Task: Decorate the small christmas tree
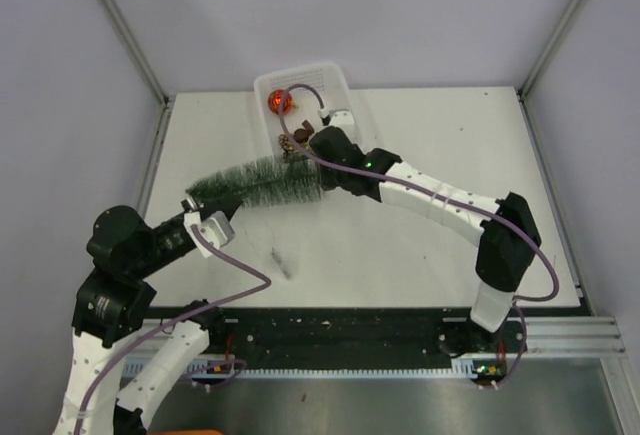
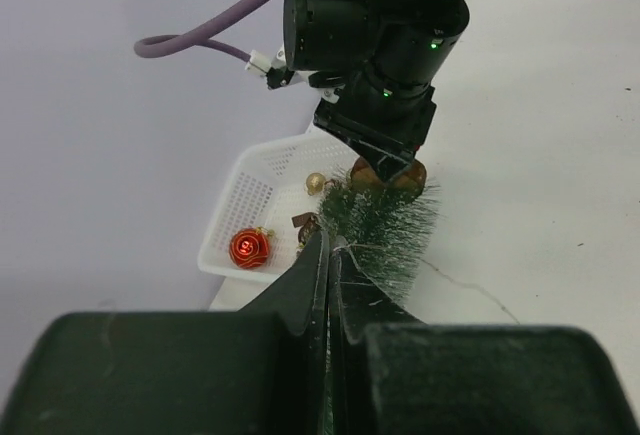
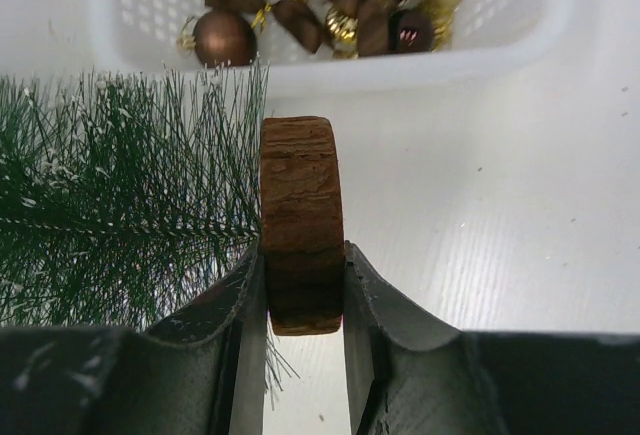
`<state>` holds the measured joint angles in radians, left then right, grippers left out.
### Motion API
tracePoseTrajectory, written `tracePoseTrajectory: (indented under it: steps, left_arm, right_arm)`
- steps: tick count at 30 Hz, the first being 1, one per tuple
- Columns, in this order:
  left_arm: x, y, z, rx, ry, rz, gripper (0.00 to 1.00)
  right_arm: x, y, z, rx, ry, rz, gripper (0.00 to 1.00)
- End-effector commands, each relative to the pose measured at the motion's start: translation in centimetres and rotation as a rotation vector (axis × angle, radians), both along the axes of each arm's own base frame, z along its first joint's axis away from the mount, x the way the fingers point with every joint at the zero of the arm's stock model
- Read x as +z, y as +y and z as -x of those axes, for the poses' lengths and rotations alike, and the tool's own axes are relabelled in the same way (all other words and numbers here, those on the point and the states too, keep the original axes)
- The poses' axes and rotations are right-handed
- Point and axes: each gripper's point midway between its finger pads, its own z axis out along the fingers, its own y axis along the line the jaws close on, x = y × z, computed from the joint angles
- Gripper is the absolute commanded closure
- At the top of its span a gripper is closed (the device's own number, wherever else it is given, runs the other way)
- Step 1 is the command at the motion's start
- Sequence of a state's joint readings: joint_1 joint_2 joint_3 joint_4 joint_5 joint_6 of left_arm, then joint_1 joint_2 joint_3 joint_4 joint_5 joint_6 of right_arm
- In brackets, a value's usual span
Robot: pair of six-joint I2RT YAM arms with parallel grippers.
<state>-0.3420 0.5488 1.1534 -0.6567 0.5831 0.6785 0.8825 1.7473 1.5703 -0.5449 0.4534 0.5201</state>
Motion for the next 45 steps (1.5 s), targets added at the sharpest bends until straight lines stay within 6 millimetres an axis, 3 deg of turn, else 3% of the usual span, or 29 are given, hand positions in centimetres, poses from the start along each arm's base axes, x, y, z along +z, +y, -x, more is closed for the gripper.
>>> tracePoseTrajectory:
  steps: [1, 7, 14, 21, 30, 36, 40, 45]
  left_arm:
    - [-0.9, -0.6, -1.4, 0.006, 0.009, 0.042, 1.0]
    - [-3.4, -1.5, -5.1, 0.023, 0.025, 0.022, 1.0]
    - [-3.4, -1.3, -8.8, 0.105, -0.06, -0.003, 1.0]
    - [-3.0, -1.2, -9.2, 0.104, -0.128, -0.071, 1.0]
    - [-1.5, -2.3, -8.6, 0.033, -0.122, -0.081, 1.0]
    - [-0.7, -2.2, -7.6, 0.021, -0.121, -0.062, 1.0]
    - [-0.8, -2.1, -7.0, 0.016, -0.113, -0.062, 1.0]
    - [-1.8, -1.9, -7.3, 0.031, -0.105, -0.079, 1.0]
  right_arm:
    - [3.6, 2.6, 1.7, -0.029, -0.049, -0.175, 1.0]
    - [1.7, 3.6, 4.3, -0.007, -0.005, -0.18, 1.0]
    - [-0.7, 1.6, 5.9, -0.033, 0.041, -0.165, 1.0]
    - [-1.1, 3.0, 5.7, -0.009, 0.052, -0.195, 1.0]
    - [-0.3, 6.7, 2.7, -0.016, -0.007, -0.226, 1.0]
    - [-2.6, 8.7, 1.2, -0.025, 0.011, -0.207, 1.0]
    - [-3.4, 9.4, 1.1, -0.019, 0.025, -0.202, 1.0]
    - [-2.6, 9.5, 1.7, -0.022, 0.048, -0.256, 1.0]
